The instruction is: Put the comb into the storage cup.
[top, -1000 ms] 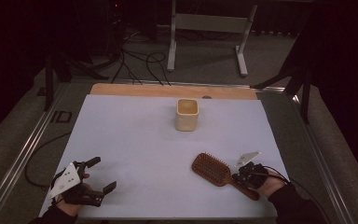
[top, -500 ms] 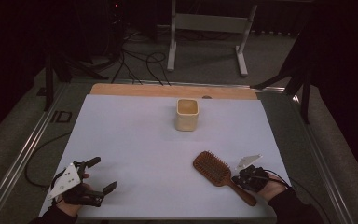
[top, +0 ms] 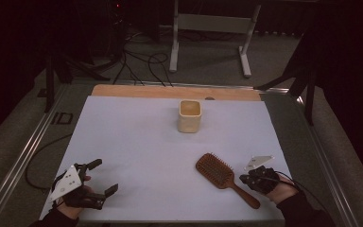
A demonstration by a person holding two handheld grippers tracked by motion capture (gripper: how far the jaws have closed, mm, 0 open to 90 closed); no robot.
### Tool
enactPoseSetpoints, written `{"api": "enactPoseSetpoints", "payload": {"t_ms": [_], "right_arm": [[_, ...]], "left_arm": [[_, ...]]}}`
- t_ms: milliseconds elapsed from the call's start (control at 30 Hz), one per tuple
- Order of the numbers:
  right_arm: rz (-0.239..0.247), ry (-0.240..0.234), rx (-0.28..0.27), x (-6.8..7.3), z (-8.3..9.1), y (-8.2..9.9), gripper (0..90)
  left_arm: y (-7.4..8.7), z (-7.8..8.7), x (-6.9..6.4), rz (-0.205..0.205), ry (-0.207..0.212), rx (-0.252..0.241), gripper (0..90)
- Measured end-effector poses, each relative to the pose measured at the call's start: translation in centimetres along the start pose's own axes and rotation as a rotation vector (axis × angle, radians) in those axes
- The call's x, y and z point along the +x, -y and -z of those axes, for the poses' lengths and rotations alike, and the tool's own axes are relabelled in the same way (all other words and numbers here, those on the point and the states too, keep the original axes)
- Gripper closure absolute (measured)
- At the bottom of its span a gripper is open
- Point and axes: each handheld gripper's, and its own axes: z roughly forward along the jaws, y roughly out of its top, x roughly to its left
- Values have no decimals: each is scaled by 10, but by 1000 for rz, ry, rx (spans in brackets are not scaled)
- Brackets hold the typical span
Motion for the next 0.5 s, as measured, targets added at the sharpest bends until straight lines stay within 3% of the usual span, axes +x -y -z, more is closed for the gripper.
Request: {"api": "enactPoseSetpoints", "payload": {"t_ms": [133,200,233,333,500], "right_arm": [[-5,4,3,2,5,-2,817],[-12,22,3,5,11,-5,688],[-12,22,3,5,11,-5,688],[-19,29,0,8,15,-8,525],[-40,8,4,11,18,-13,317]], "left_arm": [[0,0,0,-1,1,2,2],[0,0,0,-1,1,2,2],[0,0,0,0,1,2,2],[0,0,0,-1,2,2,2],[0,0,0,-2,2,2,2]]}}
